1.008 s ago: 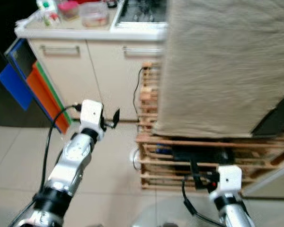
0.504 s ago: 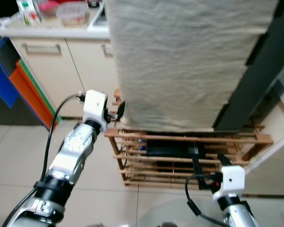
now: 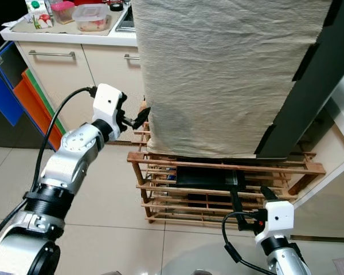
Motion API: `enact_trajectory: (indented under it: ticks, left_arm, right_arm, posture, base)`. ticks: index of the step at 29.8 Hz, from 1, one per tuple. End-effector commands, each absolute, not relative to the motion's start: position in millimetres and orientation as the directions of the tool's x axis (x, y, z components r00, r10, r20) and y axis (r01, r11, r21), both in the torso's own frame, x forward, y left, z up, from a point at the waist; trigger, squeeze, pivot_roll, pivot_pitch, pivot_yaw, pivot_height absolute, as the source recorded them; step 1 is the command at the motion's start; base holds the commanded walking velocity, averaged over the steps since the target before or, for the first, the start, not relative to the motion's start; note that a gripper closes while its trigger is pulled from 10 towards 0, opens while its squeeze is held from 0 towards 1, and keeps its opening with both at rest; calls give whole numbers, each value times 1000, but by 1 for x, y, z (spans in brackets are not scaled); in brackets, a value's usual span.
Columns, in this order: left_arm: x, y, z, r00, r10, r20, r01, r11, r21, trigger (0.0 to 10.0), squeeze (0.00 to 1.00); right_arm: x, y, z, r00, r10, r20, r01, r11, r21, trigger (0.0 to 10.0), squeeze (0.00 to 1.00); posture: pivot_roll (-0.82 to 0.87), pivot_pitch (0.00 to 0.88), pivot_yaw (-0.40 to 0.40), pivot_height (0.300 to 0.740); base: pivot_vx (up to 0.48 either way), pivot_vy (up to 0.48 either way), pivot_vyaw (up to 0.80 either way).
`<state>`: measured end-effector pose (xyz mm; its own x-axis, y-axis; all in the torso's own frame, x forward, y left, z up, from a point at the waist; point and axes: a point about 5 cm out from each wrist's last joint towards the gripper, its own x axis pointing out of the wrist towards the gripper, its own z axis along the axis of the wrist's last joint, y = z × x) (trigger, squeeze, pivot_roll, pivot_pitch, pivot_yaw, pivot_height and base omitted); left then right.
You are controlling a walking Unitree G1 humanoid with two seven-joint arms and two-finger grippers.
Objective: Restocking fridge
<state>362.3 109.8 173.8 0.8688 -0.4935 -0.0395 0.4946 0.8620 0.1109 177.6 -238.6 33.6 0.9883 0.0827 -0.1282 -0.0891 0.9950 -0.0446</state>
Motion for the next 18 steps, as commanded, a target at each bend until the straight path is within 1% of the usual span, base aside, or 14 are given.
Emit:
enact_trajectory:
  ticks: [1,3,4,5,7,8,9,11,12,16,18]
  left_arm:
    - [367,115,179,861,-507,-36,508,858,75,10000,0]
    - [368,114,180,853,-520,-32,521,852,57,10000,0]
    - [370,113,184,821,-571,-28,571,821,14,10000,0]
    - [370,113,184,821,-571,-28,571,821,14,10000,0]
    - [370,110,191,724,-689,-17,687,724,-60,10000,0]
    - [370,109,194,688,-726,-13,723,686,-80,10000,0]
    - [370,109,194,688,-726,-13,723,686,-80,10000,0]
    - [370,111,199,644,-765,-7,761,641,-102,10000,0]
    - [370,111,199,644,-765,-7,761,641,-102,10000,0]
    - [367,115,204,557,-831,-8,826,555,-100,10000,0]
    - [369,118,205,560,-828,-13,824,559,-92,10000,0]
  right_arm:
    - [178,-238,33,985,93,-142,-100,994,-43,10000,0]
    - [178,-238,33,985,94,-143,-101,994,-44,10000,0]
    - [178,-238,33,985,94,-144,-101,994,-44,10000,0]
    - [178,-238,33,985,94,-144,-101,994,-44,10000,0]
    - [178,-239,33,985,96,-144,-103,994,-45,10000,0]
    - [178,-239,34,985,96,-144,-104,994,-46,10000,0]
    - [178,-239,34,985,96,-144,-104,994,-46,10000,0]
    - [178,-239,34,985,96,-144,-104,994,-45,10000,0]
    - [178,-239,34,985,96,-144,-104,994,-45,10000,0]
    - [179,-239,33,984,97,-149,-104,994,-41,10000,0]
    - [179,-239,33,984,98,-150,-105,994,-40,10000,0]
  posture:
    - [-116,27,35,740]
    - [-116,27,35,740]
    - [-118,26,28,740]
    - [-118,26,28,740]
    - [-125,26,30,740]
    - [-124,26,32,740]
    - [-124,26,32,740]
    - [-127,27,34,740]
    - [-127,27,34,740]
    - [-128,23,34,740]
    - [-128,23,33,740]
  base:
    - [0,0,0]
    - [0,0,0]
    - [0,0,0]
    - [0,0,0]
    - [0,0,0]
    - [0,0,0]
    - [0,0,0]
    - [0,0,0]
    - [0,0,0]
    - [0,0,0]
    - [0,0,0]
